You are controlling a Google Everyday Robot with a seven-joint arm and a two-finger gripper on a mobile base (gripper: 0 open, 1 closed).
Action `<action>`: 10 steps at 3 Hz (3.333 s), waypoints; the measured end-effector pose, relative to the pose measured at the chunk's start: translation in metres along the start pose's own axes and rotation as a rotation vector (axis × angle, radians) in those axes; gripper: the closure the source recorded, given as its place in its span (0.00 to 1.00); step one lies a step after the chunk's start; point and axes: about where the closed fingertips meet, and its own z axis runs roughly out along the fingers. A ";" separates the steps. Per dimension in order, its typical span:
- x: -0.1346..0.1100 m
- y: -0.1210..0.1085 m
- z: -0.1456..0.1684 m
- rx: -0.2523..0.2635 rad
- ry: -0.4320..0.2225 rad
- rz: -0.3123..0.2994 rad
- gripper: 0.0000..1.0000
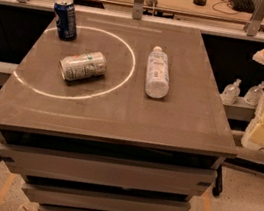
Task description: Place blue plastic bottle upright
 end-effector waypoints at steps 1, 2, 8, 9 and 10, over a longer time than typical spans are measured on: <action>0.000 0.000 0.000 0.000 0.000 0.000 0.00; 0.002 -0.021 0.000 -0.025 -0.051 0.091 0.00; -0.086 -0.147 0.044 -0.154 -0.230 0.827 0.00; -0.101 -0.158 0.065 -0.109 -0.149 0.975 0.00; -0.117 -0.161 0.090 -0.101 -0.046 1.116 0.00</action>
Offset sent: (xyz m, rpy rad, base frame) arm 0.0695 -0.0293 0.0157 0.2876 0.1051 -0.2489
